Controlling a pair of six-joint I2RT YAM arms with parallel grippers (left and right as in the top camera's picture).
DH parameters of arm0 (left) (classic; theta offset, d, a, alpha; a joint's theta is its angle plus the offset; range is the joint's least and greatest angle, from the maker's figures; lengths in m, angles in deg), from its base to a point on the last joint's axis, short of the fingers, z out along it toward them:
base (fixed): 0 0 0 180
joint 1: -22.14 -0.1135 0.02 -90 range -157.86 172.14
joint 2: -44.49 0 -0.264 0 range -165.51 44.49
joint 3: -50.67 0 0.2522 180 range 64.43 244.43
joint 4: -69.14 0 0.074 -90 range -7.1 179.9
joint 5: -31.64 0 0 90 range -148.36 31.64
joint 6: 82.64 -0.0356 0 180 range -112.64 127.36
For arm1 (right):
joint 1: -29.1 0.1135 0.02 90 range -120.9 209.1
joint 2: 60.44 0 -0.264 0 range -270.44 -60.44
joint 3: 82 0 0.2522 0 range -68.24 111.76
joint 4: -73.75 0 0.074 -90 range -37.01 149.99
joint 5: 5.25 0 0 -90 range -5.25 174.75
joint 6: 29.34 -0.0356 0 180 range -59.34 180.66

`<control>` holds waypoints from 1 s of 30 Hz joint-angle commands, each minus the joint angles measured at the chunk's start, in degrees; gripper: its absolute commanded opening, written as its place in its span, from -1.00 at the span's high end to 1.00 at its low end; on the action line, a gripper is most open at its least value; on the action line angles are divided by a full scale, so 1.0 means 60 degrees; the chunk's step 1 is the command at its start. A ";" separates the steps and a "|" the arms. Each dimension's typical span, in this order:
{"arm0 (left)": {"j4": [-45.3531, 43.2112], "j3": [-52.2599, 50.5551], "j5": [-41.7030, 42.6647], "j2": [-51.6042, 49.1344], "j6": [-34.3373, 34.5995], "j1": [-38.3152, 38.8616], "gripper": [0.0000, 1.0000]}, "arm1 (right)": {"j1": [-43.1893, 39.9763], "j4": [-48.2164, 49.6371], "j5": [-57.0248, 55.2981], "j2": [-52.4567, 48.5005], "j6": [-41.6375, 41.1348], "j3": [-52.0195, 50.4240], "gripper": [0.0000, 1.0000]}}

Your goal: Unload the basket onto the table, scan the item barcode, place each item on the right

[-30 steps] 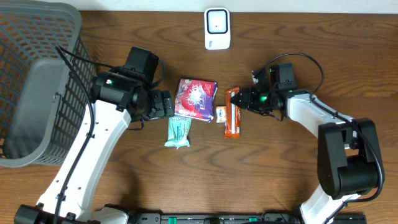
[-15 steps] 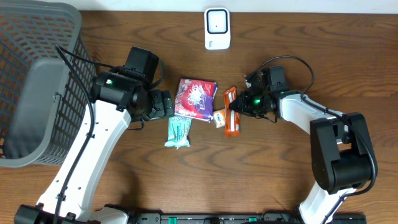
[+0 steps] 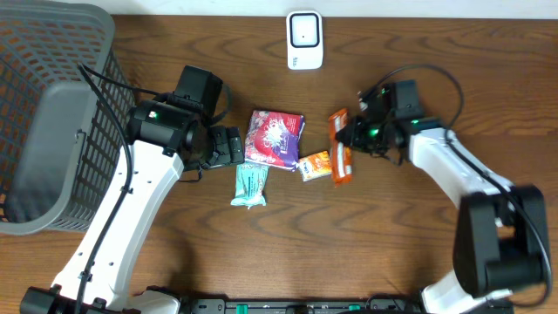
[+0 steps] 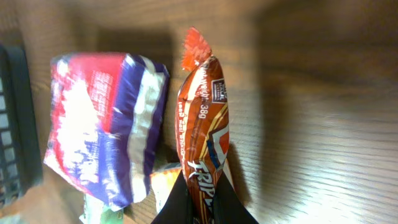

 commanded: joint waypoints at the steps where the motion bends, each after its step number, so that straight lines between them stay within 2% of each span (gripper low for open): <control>1: 0.0029 -0.0051 0.0055 -0.0025 -0.0055 0.0029 -0.95 | -0.0047 -0.0831 -0.2178 0.0769 0.0623 0.0517 0.97; 5: 0.0029 -0.0051 0.0055 -0.0025 -0.0055 0.0029 -0.96 | -0.0022 -0.2284 -0.5592 0.1067 0.0597 0.0659 0.97; 8: 0.0029 -0.0051 0.0051 -0.0025 -0.0055 0.0029 -0.95 | -0.0022 -0.3126 -0.8218 0.0984 -0.0415 0.0634 0.97; 13: 0.0029 -0.0051 0.0055 -0.0025 -0.0055 0.0029 -0.96 | -0.0040 -0.3661 -1.0502 0.0608 -0.1730 0.0616 0.97; 20: 0.0029 -0.0051 0.0051 -0.0025 -0.0055 0.0029 -0.96 | 0.0047 -0.2903 -1.0604 -0.0324 -0.1774 0.0616 0.98; 25: 0.0029 -0.0051 0.0055 -0.0025 -0.0055 0.0029 -0.96 | 0.0426 -0.2087 -0.9723 -0.1013 -0.1774 0.0616 0.97; 28: 0.0029 -0.0051 0.0055 -0.0025 -0.0055 0.0029 -0.96 | 0.0707 -0.1428 -0.9074 -0.1075 -0.1774 0.0619 0.88; 30: 0.0029 -0.0051 0.0051 -0.0025 -0.0055 0.0029 -0.96 | 0.0911 -0.0984 -0.8885 -0.1075 -0.1683 0.0652 0.60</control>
